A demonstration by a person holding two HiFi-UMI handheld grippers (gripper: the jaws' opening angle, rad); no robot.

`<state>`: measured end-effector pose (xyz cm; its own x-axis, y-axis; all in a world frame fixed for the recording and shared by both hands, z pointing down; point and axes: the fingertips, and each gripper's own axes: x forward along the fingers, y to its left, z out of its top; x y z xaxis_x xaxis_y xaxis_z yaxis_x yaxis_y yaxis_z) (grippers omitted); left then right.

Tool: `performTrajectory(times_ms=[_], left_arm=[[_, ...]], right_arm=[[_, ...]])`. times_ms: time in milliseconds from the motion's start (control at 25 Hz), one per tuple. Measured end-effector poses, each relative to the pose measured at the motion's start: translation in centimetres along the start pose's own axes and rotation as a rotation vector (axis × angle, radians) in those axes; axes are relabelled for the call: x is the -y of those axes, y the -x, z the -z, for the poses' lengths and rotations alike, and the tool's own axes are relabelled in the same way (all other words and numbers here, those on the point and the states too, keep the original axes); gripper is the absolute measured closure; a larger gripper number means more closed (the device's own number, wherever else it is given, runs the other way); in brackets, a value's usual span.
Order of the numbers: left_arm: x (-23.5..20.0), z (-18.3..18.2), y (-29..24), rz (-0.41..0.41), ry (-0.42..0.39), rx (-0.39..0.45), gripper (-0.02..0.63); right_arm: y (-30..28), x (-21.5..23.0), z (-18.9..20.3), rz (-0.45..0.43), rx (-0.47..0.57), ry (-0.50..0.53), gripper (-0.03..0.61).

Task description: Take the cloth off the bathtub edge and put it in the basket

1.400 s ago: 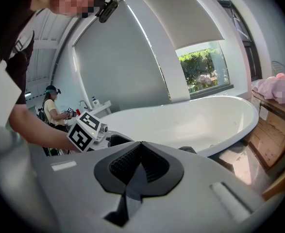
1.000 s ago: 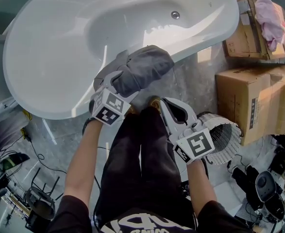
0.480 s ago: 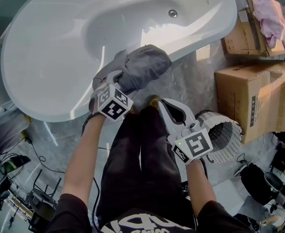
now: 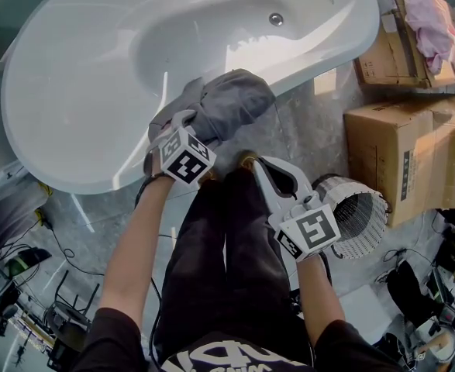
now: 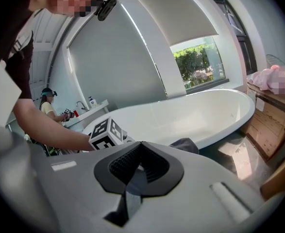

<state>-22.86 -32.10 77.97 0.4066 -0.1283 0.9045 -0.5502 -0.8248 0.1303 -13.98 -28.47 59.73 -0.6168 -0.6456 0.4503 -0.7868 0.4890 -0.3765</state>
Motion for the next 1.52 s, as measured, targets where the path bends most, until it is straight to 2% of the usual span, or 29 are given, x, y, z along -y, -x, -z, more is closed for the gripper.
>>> performTrajectory(times_ms=[120, 400, 720, 960, 1080, 1280, 1520], left_arm=[[0.0, 0.2, -0.1, -0.001, -0.007, -0.007, 0.276], [0.4, 0.3, 0.2, 0.041, -0.03, -0.011, 0.345], [0.4, 0.2, 2.3, 0.044, 0.037, -0.006, 0.374], [0.1, -0.2, 4.1, 0.015, 0.103, 0.029, 0.429], [-0.1, -0.5, 5.1, -0.007, 0.16, 0.061, 0.535], [0.3, -0.3, 6.1, -0.018, 0.23, 0.057, 0.541], [1.8, -1.2, 10.0, 0.008, 0.276, 0.113, 0.546]], right_arm=[[0.0, -0.1, 0.1, 0.001, -0.001, -0.003, 0.569], [0.1, -0.1, 0.2, 0.004, -0.005, -0.009, 0.569], [1.0, 1.1, -0.6, 0.03, -0.003, -0.007, 0.569], [0.9, 1.2, -1.8, 0.033, 0.002, -0.007, 0.569], [0.9, 1.0, -2.3, 0.026, -0.003, -0.002, 0.569], [1.3, 0.4, -2.8, 0.015, -0.012, -0.009, 0.569], [2.4, -0.7, -4.9, 0.003, -0.018, 0.018, 0.569]])
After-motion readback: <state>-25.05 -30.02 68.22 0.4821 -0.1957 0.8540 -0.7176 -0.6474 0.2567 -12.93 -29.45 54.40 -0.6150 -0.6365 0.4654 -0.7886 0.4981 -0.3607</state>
